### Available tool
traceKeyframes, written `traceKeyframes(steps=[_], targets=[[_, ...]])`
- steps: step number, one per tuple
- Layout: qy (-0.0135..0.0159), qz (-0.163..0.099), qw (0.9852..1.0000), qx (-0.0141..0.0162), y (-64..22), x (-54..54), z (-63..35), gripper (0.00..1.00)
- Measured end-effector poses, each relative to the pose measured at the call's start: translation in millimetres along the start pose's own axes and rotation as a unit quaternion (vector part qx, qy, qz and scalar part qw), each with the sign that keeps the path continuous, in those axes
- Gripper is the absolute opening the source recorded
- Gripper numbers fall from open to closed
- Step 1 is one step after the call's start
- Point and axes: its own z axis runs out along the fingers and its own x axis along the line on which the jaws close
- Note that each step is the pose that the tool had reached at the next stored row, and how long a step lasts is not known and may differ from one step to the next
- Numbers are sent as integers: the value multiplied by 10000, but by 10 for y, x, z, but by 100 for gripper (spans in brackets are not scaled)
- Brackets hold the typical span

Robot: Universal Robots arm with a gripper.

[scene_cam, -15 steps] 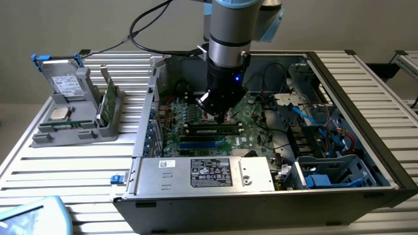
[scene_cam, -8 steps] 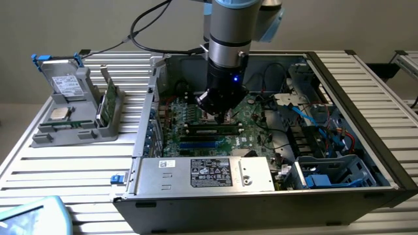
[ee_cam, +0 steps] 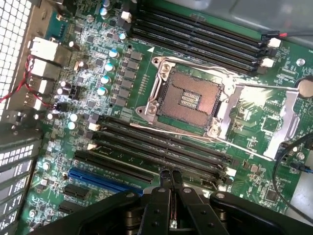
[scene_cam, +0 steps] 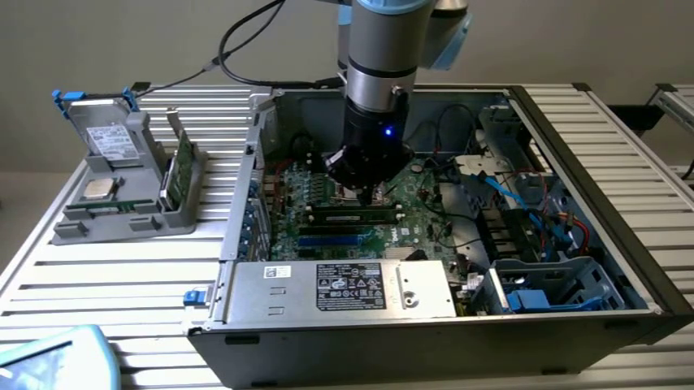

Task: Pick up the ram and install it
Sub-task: 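Press down the ram until it locks into place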

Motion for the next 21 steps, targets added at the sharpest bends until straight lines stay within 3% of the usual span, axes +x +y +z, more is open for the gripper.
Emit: traceKeyframes(steps=[8, 16, 21], targets=[[-9, 539, 9985, -3, 0, 0, 1, 10], [-18, 1072, 9942, -11, 0, 0, 1, 10], [-19, 1111, 9938, -11, 0, 0, 1, 10]])
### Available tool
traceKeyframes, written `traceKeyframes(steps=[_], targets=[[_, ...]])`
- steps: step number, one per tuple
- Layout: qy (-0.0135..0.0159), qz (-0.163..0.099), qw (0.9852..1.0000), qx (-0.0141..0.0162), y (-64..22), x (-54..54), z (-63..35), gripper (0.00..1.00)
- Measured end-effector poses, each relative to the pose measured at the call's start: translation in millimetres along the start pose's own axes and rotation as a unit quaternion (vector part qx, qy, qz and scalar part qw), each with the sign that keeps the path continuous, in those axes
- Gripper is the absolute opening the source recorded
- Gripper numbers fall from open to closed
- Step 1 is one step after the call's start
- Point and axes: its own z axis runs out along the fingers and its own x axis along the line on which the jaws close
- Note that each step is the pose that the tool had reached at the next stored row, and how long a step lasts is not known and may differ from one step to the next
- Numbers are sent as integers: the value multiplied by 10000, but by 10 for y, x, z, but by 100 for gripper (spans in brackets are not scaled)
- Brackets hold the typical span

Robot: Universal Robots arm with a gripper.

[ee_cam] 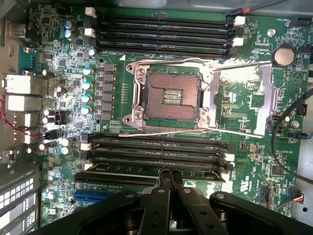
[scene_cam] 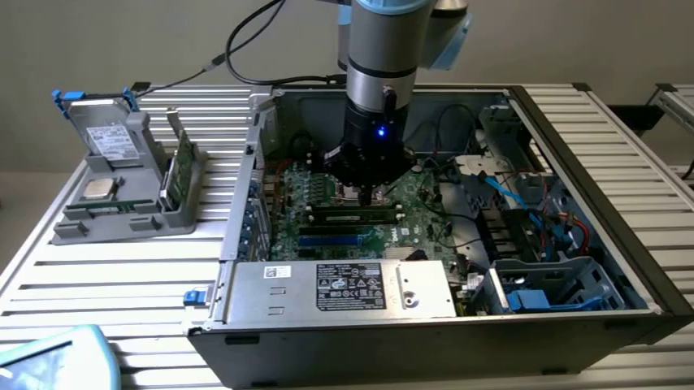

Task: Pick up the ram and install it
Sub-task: 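Press down the ram until it locks into place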

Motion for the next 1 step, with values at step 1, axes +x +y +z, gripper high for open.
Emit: traceKeyframes(steps=[1], targets=[[0, 0, 10000, 0, 0, 0, 0, 10]])
